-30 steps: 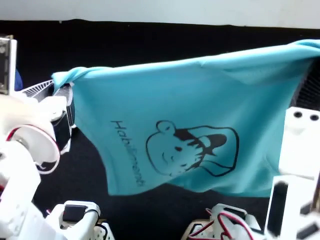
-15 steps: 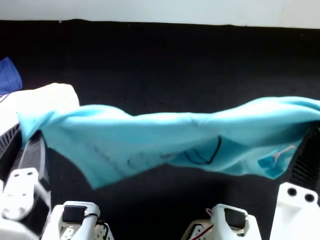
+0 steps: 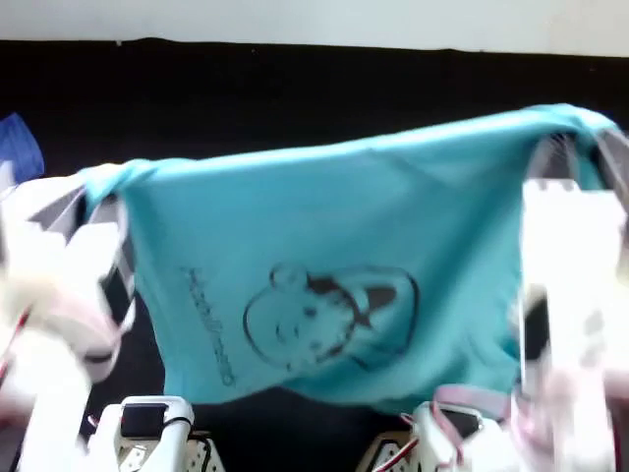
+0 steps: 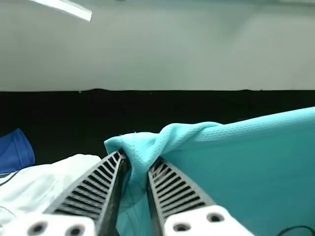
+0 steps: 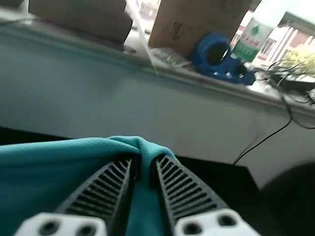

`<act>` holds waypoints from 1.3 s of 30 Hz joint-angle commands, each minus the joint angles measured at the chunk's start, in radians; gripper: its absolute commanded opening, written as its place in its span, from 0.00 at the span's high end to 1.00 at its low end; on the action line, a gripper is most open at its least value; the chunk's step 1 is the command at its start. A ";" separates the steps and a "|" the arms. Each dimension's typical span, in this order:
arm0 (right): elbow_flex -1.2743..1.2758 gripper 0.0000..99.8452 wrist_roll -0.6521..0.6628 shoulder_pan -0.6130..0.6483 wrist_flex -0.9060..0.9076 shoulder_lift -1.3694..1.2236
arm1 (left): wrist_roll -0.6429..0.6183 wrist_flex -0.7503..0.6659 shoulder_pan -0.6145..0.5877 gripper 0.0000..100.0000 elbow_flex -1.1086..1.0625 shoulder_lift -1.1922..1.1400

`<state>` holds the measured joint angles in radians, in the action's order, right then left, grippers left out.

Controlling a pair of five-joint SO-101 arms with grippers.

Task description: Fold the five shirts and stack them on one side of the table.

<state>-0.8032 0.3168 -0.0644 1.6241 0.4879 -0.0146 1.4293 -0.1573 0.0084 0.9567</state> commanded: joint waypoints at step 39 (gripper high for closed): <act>0.387 0.99 -0.005 0.041 0.091 -0.555 | 0.147 0.347 0.002 0.99 0.671 -1.342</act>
<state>-0.4150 0.3138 -0.0261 1.6579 -0.0767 0.0944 1.7407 -0.1496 0.6529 -0.4028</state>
